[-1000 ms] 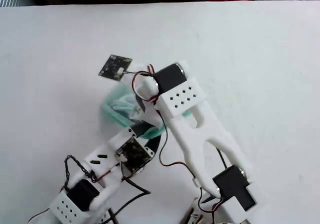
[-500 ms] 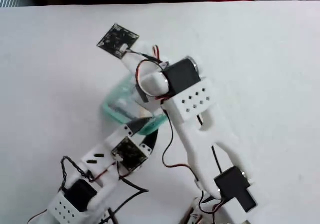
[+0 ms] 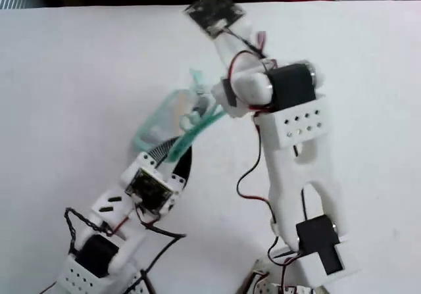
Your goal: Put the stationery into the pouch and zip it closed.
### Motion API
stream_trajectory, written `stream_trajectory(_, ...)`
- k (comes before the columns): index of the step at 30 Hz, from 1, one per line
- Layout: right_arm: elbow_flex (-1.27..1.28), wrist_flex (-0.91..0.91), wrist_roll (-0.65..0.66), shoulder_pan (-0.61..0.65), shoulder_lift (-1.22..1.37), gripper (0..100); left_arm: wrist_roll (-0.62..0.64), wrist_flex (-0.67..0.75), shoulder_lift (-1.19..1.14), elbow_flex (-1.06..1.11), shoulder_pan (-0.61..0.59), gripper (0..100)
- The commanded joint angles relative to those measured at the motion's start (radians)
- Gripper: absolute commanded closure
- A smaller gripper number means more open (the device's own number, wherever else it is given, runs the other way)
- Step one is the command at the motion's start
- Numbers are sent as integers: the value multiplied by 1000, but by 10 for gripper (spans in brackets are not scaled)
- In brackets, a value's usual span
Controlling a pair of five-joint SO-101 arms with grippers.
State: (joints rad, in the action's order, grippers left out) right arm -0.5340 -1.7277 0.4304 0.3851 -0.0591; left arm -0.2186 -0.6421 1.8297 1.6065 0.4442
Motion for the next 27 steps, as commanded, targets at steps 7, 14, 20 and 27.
stream_trajectory(7, 0, 61, -5, -33, -41, 979, 32, -2, -2, -52, -36, 976)
stream_trajectory(14, 21, 2, -12, 269, -33, 865, 17, -3, -2, 28, 105, 976)
stream_trajectory(20, 245, 2, 34, 282, -31, 820, -152, -26, -7, 86, 229, 976)
stream_trajectory(27, 433, 1, 109, 266, -31, 818, -198, -46, -8, 86, 237, 976)
